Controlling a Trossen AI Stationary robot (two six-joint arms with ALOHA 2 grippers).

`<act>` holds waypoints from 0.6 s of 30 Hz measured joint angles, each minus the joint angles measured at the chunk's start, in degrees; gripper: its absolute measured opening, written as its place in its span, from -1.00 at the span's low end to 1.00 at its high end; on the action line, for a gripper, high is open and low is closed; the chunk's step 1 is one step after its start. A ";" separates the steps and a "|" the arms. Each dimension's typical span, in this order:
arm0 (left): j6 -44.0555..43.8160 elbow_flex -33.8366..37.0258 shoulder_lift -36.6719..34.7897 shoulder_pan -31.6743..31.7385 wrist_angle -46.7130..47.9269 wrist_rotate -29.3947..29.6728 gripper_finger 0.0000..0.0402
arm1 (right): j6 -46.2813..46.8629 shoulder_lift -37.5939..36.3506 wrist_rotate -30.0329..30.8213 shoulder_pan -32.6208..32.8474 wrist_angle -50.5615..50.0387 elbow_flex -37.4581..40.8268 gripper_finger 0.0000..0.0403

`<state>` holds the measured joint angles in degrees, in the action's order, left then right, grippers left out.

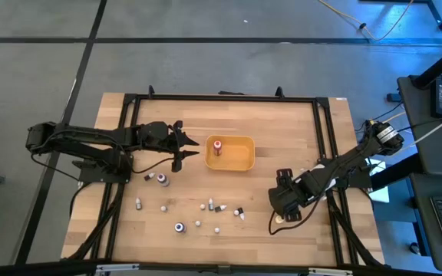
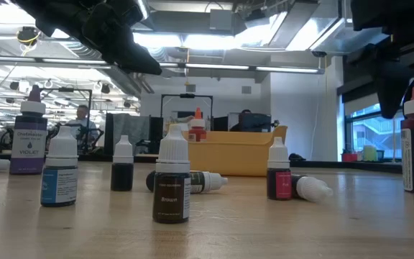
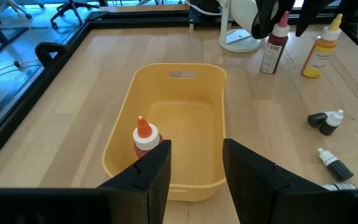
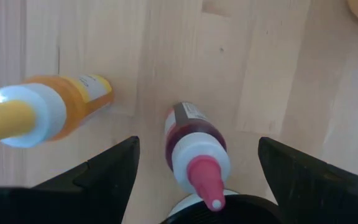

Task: Pick & Place food coloring
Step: Put the big pink food coloring bottle into the yellow bin

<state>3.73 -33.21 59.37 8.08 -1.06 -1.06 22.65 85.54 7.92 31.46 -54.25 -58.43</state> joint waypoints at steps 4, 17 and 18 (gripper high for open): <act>0.02 0.00 0.00 0.00 0.00 0.00 -0.30 | -0.50 0.00 0.00 0.00 -0.07 0.00 0.62; 0.02 0.00 0.00 0.00 0.00 0.00 -0.30 | 0.99 0.00 0.02 0.00 -0.01 0.00 0.16; -0.01 0.00 0.00 -0.01 0.00 0.00 -0.30 | 1.21 0.00 -0.07 0.00 -0.03 0.00 0.12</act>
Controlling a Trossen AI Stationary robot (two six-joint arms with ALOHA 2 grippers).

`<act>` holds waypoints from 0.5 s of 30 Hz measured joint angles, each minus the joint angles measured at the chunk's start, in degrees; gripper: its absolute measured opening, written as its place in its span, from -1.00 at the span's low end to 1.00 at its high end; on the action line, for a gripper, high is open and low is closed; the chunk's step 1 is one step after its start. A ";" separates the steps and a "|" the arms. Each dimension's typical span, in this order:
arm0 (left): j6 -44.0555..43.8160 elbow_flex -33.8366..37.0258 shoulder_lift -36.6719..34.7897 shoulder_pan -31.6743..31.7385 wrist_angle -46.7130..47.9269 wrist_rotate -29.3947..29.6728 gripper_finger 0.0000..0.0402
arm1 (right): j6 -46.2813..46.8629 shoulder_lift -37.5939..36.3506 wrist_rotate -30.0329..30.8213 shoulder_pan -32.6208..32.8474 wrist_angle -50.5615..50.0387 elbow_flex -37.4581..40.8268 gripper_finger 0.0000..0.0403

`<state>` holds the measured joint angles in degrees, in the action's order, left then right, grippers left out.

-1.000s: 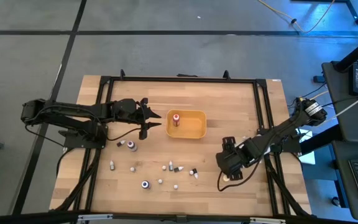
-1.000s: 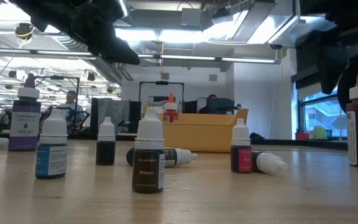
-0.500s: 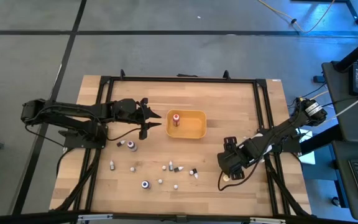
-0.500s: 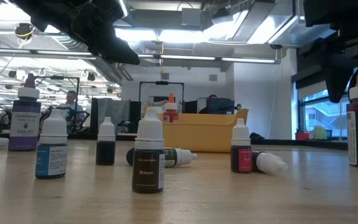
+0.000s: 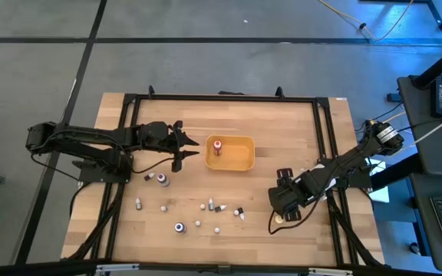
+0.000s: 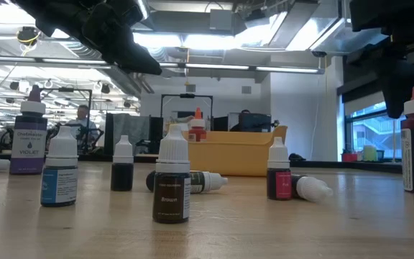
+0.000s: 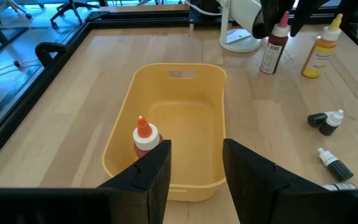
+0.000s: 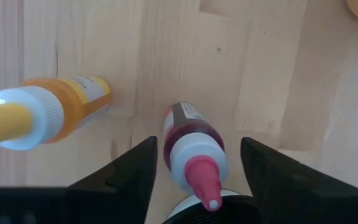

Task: Pick & Place food coloring
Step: Put the big pink food coloring bottle into the yellow bin

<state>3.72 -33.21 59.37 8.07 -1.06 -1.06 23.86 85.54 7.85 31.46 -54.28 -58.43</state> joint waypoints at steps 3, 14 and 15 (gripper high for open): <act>0.01 0.00 0.00 -0.01 0.00 0.00 -0.30 | 1.07 0.00 -0.62 0.00 -0.02 0.00 0.00; -0.02 0.00 0.00 0.00 0.00 0.00 -0.30 | 1.55 0.00 -0.91 0.00 -0.79 -0.07 -0.40; -0.02 0.00 0.00 -0.01 0.00 0.00 -0.30 | 1.60 0.00 -0.91 -0.09 -0.80 -0.08 -0.40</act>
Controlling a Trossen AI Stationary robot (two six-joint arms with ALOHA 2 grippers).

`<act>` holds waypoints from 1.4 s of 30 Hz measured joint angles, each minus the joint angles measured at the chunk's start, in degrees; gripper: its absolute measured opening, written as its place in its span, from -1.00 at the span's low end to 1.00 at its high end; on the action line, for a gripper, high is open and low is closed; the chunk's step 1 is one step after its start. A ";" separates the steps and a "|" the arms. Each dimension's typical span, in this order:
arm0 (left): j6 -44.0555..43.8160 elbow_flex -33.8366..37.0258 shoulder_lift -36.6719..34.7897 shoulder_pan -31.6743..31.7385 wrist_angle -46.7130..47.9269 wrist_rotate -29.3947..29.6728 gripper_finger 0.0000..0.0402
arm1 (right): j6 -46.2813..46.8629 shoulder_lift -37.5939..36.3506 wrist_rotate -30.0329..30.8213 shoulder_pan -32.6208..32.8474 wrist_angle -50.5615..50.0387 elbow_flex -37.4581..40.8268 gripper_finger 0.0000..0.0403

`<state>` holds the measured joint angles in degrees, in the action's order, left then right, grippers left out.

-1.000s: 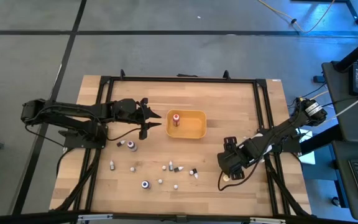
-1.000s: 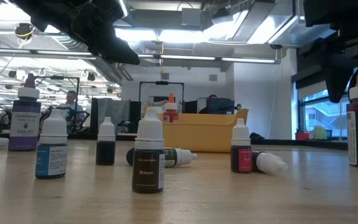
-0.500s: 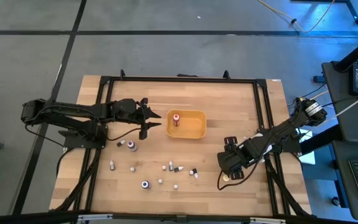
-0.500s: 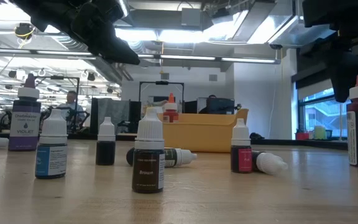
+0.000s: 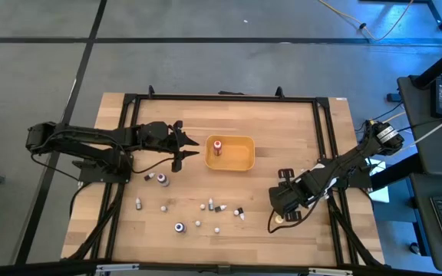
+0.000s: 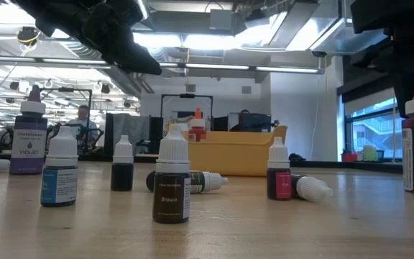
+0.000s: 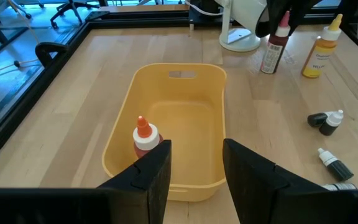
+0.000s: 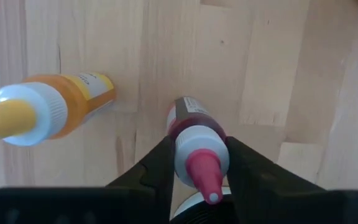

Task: Pick & Place food coloring
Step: Put the big pink food coloring bottle into the yellow bin

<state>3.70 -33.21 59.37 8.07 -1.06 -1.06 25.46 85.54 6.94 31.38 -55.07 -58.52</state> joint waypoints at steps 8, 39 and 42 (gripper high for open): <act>0.02 0.00 0.00 -0.01 0.00 -0.01 -0.30 | 3.92 0.05 3.47 -3.52 -11.14 -9.61 -0.40; 0.07 -0.01 0.00 0.01 -0.33 -0.02 -0.30 | -40.68 26.49 -0.67 -38.01 -0.22 -37.49 -0.36; 0.07 0.00 0.00 0.01 -0.39 0.00 -0.30 | -42.34 28.72 -0.63 -38.57 0.15 -38.90 -0.36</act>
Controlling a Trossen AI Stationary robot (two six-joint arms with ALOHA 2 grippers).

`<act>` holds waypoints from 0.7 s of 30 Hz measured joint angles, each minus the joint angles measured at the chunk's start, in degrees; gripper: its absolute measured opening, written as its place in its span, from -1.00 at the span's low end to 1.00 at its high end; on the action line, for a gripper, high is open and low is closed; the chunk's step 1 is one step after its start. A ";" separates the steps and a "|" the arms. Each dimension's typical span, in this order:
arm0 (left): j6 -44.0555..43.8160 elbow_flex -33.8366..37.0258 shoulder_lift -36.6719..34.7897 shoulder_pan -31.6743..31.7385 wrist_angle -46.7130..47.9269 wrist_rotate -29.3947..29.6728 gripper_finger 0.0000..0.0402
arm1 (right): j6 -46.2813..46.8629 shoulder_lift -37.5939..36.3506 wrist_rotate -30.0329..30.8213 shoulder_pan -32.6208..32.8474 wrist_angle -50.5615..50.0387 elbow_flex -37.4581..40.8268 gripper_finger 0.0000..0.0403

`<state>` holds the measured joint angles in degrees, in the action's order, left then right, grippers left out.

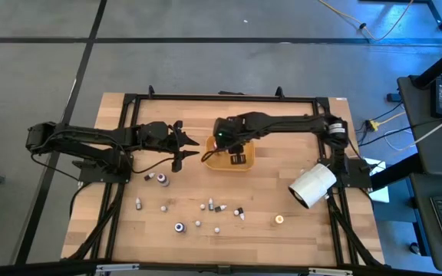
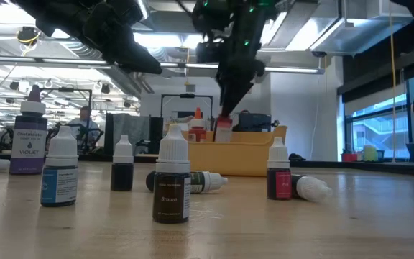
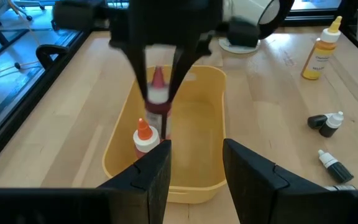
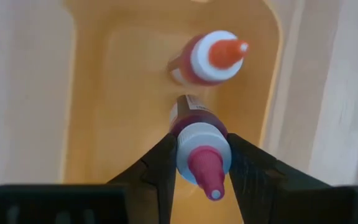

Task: Pick & Place food coloring
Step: Put the big pink food coloring bottle into the yellow bin

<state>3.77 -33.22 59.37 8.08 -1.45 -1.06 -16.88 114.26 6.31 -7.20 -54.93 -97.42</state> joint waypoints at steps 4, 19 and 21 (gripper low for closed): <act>0.00 0.00 0.00 0.00 0.00 0.00 -0.30 | -1.06 1.12 -0.01 -0.53 0.06 -0.86 -0.36; 0.00 -0.02 0.00 -0.02 0.00 -0.02 -0.30 | -1.82 1.27 -0.42 -0.57 2.52 1.26 -0.33; 0.00 -0.02 0.00 0.00 0.00 -0.02 -0.30 | -1.84 1.25 -0.41 -0.57 2.99 1.39 -0.33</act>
<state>3.77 -33.23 59.37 8.08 -1.45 -1.08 -18.72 115.50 5.89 -7.77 -51.94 -96.02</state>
